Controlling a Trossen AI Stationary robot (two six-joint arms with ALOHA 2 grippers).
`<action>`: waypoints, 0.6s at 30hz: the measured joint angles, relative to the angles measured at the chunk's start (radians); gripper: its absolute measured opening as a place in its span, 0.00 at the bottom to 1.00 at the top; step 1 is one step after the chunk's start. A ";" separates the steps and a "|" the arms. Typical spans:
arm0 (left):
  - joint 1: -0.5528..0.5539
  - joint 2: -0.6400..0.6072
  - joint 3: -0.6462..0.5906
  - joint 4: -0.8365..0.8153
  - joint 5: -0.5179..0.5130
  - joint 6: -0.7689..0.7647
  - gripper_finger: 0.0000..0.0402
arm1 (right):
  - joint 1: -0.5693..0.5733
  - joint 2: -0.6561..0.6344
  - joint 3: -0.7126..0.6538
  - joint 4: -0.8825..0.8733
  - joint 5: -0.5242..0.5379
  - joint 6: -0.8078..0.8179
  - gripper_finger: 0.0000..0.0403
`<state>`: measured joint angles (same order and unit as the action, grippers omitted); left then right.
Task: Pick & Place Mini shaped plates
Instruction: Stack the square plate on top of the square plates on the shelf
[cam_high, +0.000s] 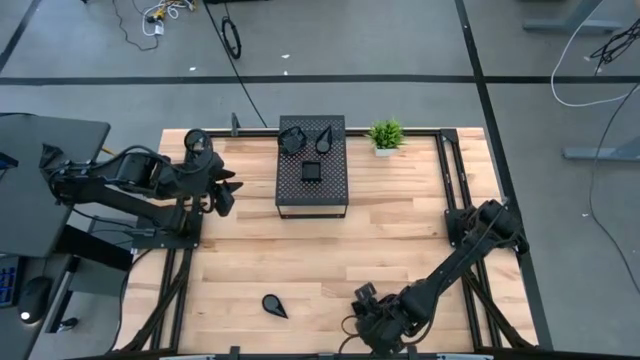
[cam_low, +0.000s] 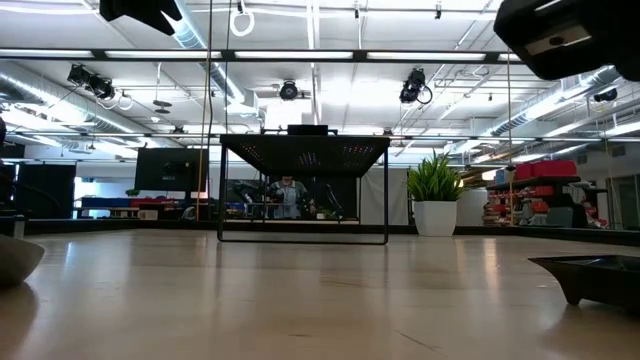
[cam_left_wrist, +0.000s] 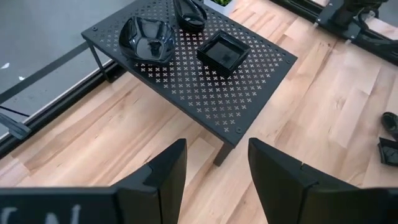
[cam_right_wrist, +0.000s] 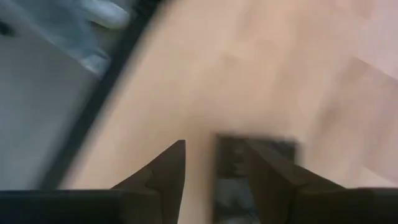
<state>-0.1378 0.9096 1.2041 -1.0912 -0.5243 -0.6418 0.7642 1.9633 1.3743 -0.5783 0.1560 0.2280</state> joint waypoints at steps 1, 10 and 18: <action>0.000 0.000 0.000 0.000 0.000 -0.001 0.44 | 0.002 0.000 -0.001 -0.025 0.030 0.004 0.39; 0.000 0.000 0.000 0.001 -0.005 -0.001 0.44 | 0.012 0.027 -0.013 -0.018 0.072 0.015 0.33; 0.000 0.000 0.000 0.002 -0.010 -0.001 0.44 | 0.012 0.062 -0.013 -0.048 0.072 0.024 0.28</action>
<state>-0.1375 0.9096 1.2041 -1.0888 -0.5341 -0.6430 0.7761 2.0254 1.3617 -0.6266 0.2283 0.2520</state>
